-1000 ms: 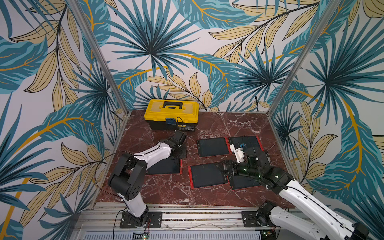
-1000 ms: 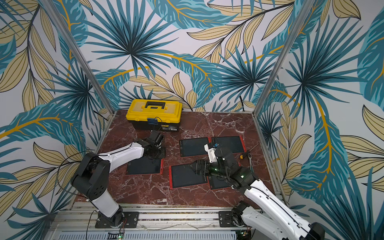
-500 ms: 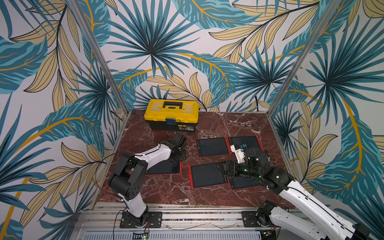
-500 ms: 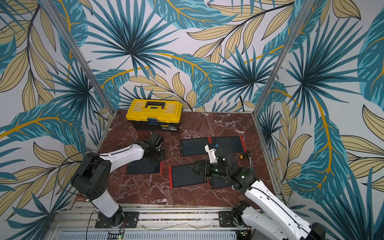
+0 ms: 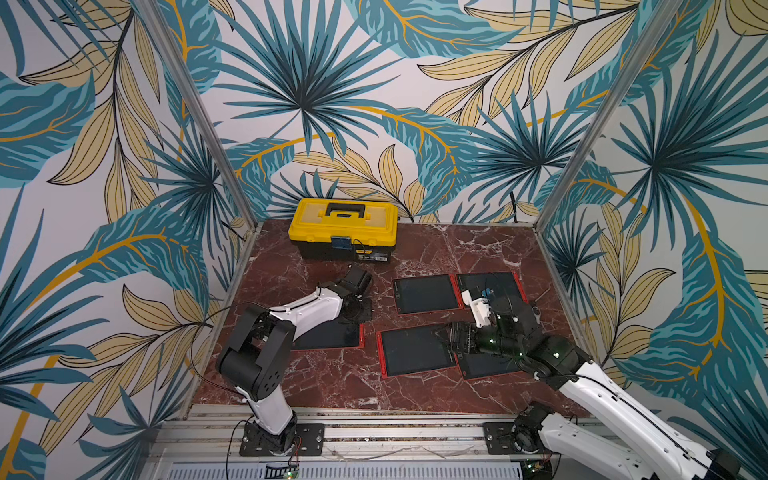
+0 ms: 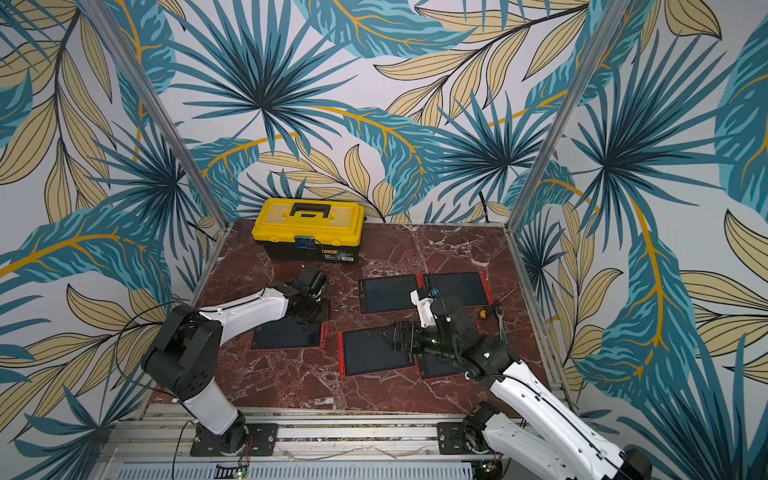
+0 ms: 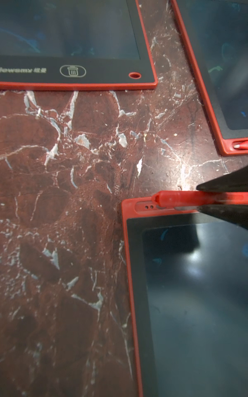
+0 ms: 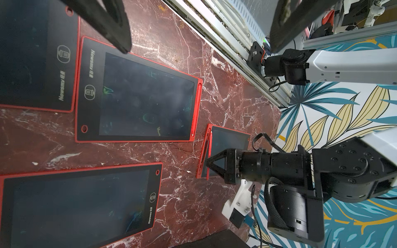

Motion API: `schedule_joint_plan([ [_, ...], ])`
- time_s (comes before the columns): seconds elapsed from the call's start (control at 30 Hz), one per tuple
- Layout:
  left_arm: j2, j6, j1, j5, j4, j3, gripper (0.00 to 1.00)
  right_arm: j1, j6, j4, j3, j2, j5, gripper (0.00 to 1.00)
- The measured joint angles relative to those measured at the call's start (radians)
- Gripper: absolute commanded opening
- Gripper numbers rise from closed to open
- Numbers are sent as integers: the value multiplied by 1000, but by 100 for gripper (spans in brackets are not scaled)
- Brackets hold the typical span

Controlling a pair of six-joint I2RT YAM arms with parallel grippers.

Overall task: Place the stylus back onto the writing tablet
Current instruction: Place the stylus on the writing tablet.

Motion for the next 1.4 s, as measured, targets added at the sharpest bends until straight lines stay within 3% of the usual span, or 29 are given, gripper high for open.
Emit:
schedule_joint_plan([
  [1.4, 1, -7, -13, -5, 24, -24, 8, 0, 1, 0, -8, -32, 8, 99],
])
